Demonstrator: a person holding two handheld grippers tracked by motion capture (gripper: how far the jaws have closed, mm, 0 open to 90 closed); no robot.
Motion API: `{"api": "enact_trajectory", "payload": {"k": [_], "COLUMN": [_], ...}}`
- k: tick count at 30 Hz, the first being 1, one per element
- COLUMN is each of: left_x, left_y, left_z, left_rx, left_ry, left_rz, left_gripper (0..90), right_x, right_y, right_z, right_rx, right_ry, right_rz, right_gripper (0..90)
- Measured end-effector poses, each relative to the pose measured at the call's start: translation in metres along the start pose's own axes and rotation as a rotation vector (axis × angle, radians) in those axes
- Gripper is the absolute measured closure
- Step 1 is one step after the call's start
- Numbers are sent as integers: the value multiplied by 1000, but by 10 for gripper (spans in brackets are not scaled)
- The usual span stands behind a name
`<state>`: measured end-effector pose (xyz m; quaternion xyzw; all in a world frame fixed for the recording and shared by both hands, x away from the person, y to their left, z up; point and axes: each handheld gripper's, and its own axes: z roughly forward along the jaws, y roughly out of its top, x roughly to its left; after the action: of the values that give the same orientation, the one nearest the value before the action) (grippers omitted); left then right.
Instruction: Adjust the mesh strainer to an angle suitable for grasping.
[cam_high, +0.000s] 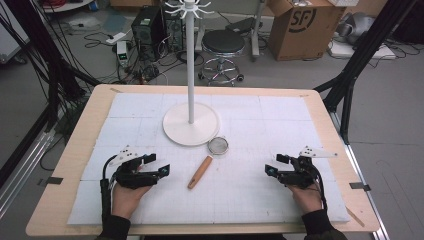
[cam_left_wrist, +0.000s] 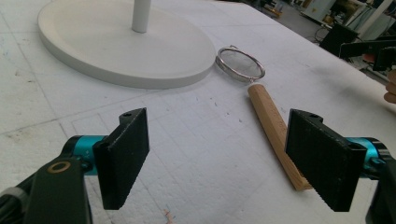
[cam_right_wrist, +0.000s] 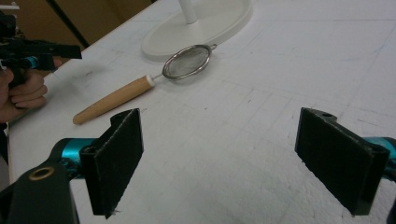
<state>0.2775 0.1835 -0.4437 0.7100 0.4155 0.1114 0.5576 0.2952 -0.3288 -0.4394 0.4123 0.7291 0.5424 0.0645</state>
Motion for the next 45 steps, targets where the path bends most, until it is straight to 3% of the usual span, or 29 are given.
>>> {"api": "enact_trajectory", "payload": {"k": [16, 19, 28, 35, 40, 42, 45], "left_x": [-1, -1, -1, -2, -2, -2, -2], "left_y": [-1, -2, -3, -3, -3, -3, -3], "left_z": [0, 0, -1, -1, -1, -2, -2], "left_rx": [7, 10, 8, 9, 10, 9, 10], "left_ry": [1, 4, 7, 9, 9, 8, 11], "left_rz": [4, 1, 1, 5, 0, 1, -1], "left_gripper": [225, 225, 226, 226, 226, 226, 226], "right_x": [1, 0, 7, 19, 28, 32, 39], "right_y": [1, 2, 7, 12, 15, 17, 22], "right_z": [3, 3, 6, 16, 31, 39, 51], "right_rx": [0, 0, -11, 12, 44, 49, 49], "right_ry": [15, 20, 53, 96, 118, 145, 168], "right_rz": [14, 26, -2, -36, -42, -24, -38], "right_gripper": [166, 344, 612, 809, 894, 894, 895]}}
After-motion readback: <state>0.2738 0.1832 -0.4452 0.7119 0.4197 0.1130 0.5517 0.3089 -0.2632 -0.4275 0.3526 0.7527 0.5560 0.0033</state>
